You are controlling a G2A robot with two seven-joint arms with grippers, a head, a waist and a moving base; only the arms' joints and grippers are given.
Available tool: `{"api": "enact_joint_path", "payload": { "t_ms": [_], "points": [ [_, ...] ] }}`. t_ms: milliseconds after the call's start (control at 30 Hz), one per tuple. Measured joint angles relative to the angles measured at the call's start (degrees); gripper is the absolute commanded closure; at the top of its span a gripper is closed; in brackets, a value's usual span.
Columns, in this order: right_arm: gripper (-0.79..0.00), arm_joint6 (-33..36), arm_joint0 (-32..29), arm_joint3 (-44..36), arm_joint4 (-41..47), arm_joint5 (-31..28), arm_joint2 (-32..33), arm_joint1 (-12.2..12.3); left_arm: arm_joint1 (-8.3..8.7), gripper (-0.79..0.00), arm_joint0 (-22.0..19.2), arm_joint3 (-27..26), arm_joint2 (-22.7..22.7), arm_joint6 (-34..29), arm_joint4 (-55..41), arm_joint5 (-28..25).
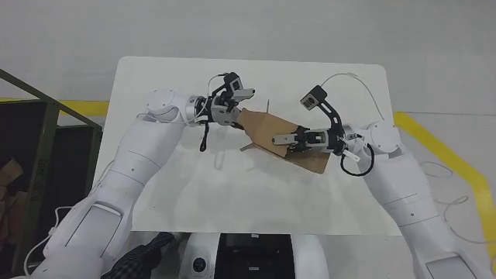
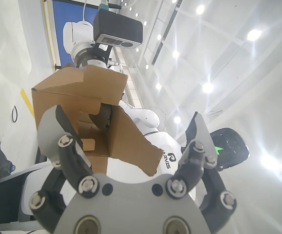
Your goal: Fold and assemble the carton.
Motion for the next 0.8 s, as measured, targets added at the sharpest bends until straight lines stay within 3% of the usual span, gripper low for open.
{"api": "enact_joint_path", "payload": {
  "t_ms": [333,800],
  "points": [
    [0.000,-0.04,0.34,0.92,1.09,-0.61,-0.21,-0.12,-0.14,-0.785,-0.13,-0.27,-0.02,-0.27,-0.11,0.13],
    [0.000,-1.62,-0.68,1.43,0.52,-0.68,2.67,0.63,1.28,-0.785,2.09,-1.12,-5.49,1.16,-0.65,-0.86]
  ]
}}
